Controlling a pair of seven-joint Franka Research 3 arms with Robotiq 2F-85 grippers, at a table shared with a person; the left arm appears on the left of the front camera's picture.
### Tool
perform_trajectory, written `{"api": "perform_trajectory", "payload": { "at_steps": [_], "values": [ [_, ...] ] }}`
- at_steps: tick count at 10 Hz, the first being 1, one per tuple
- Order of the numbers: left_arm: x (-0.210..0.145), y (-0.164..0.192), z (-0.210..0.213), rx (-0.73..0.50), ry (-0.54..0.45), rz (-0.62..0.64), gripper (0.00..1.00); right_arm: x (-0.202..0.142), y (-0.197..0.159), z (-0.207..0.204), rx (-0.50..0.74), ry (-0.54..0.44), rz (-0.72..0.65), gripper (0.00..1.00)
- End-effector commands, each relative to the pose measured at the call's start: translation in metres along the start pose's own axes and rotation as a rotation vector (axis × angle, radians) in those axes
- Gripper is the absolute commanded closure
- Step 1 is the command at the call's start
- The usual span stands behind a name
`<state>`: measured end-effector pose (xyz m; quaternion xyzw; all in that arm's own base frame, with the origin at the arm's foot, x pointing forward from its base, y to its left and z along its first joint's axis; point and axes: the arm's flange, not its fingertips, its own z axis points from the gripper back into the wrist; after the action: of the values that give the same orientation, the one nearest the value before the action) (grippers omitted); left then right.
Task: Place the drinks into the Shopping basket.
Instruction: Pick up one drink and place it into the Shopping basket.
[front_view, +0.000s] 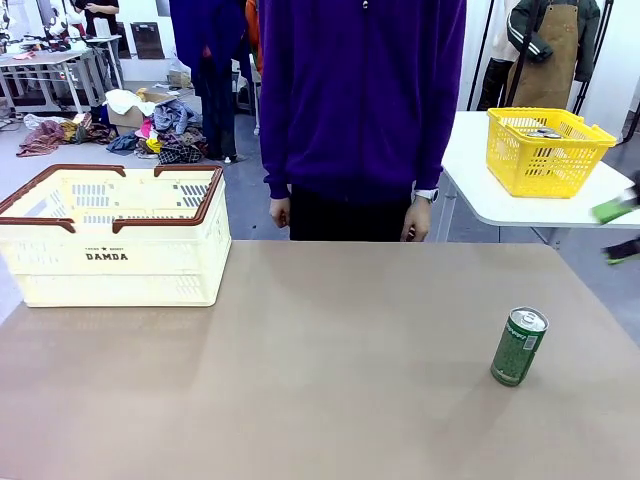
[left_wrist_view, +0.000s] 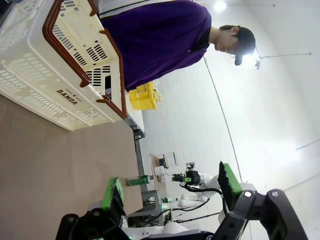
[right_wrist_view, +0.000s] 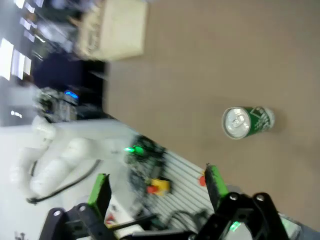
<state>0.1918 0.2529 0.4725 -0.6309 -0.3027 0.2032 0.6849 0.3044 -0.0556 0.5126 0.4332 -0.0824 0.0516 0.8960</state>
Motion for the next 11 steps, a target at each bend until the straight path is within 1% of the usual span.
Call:
{"api": "perform_trajectory", "payload": {
  "at_steps": [1, 2, 3, 4, 5, 6, 7, 8, 9, 10, 11],
  "values": [
    [0.0, -0.004, 0.001, -0.023, -0.006, 0.002, 0.0, 0.003, 0.034, -0.054, -0.394, 0.135, 0.176, 0.0],
    [0.0, -0.004, 0.001, -0.023, -0.006, 0.002, 0.0, -0.001, 0.052, -0.078, -0.548, 0.161, 0.253, 0.0],
    [0.0, -0.004, 0.001, -0.023, -0.006, 0.002, 0.0, -0.009, 0.064, -0.101, -0.757, 0.162, 0.333, 0.0],
    [0.0, -0.004, 0.001, -0.023, -0.006, 0.002, 0.0, -0.015, 0.067, -0.111, -0.865, 0.145, 0.367, 0.0],
    [0.0, -0.004, 0.001, -0.023, -0.006, 0.002, 0.0, -0.021, 0.067, -0.107, -0.903, 0.203, 0.358, 0.0],
    [0.0, -0.004, 0.001, -0.023, -0.006, 0.002, 0.0, -0.023, 0.071, -0.093, -0.865, 0.188, 0.336, 0.0],
    [0.0, -0.004, 0.001, -0.023, -0.006, 0.002, 0.0, -0.012, 0.083, -0.112, -0.733, 0.218, 0.374, 0.0],
    [0.0, -0.004, 0.001, -0.023, -0.006, 0.002, 0.0, -0.012, 0.083, -0.112, -0.733, 0.218, 0.374, 0.0],
    [0.0, -0.004, 0.001, -0.023, -0.006, 0.002, 0.0, -0.013, 0.083, -0.106, -0.83, 0.226, 0.384, 0.0],
    [0.0, -0.004, 0.001, -0.023, -0.006, 0.002, 0.0, -0.007, 0.08, -0.111, -0.856, 0.245, 0.296, 0.0],
    [0.0, -0.004, 0.001, -0.023, -0.006, 0.002, 0.0, 0.001, 0.07, -0.118, -0.872, 0.24, 0.206, 0.0]
  ]
}}
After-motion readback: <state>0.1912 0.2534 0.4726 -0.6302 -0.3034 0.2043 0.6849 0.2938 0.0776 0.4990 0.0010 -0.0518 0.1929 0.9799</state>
